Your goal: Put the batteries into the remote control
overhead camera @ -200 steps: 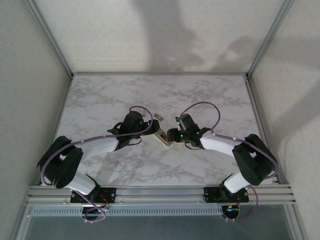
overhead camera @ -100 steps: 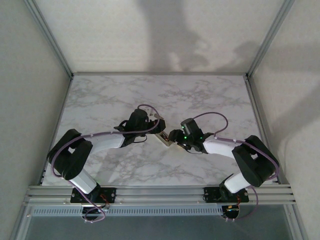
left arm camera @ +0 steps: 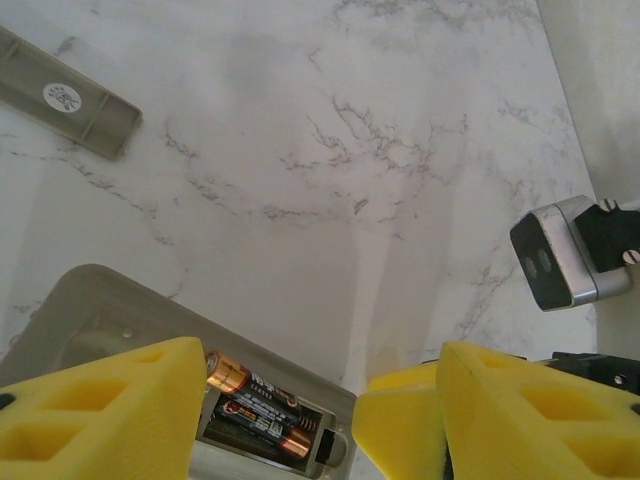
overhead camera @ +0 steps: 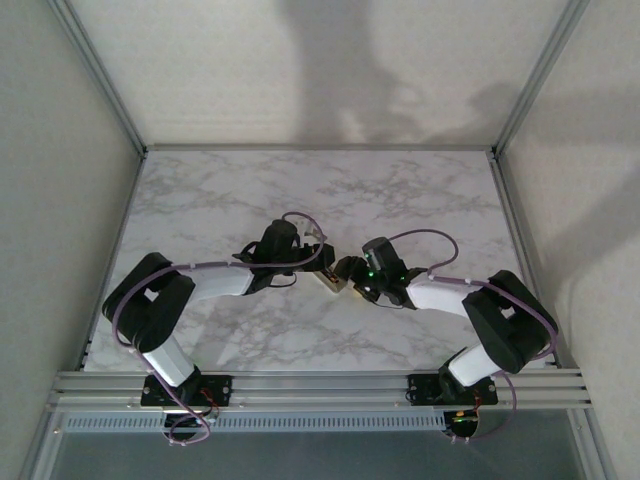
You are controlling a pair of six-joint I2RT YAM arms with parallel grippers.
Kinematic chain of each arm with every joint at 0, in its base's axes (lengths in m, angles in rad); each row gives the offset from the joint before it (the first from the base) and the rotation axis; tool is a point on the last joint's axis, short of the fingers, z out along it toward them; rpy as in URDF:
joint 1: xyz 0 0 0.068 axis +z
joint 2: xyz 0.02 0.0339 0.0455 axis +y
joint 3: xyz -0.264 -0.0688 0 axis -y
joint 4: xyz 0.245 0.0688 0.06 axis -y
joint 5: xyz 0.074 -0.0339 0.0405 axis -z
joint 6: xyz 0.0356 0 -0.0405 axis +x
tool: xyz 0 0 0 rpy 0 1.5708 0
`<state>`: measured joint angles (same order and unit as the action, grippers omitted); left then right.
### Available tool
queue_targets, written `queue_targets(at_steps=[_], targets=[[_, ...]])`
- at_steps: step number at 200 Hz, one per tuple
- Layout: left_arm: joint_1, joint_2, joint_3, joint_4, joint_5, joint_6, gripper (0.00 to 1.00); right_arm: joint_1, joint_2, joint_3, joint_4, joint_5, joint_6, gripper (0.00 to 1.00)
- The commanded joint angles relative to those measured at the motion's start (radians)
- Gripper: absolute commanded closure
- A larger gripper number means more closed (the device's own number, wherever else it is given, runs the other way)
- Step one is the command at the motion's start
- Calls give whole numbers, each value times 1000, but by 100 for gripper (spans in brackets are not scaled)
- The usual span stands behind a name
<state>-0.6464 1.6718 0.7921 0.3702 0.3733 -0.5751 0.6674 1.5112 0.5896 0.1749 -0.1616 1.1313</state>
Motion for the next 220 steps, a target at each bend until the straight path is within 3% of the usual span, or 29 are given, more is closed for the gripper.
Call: queue_targets(at_steps=[1, 52, 220], targets=[[-3, 21, 10, 32, 31, 17, 38, 4, -27, -17, -23, 4, 43, 32], [-2, 43, 11, 47, 50, 6, 42, 32, -40, -28, -28, 19, 70, 36], [-1, 108, 62, 41, 50, 15, 41, 55, 10, -14, -17, 49, 69, 40]])
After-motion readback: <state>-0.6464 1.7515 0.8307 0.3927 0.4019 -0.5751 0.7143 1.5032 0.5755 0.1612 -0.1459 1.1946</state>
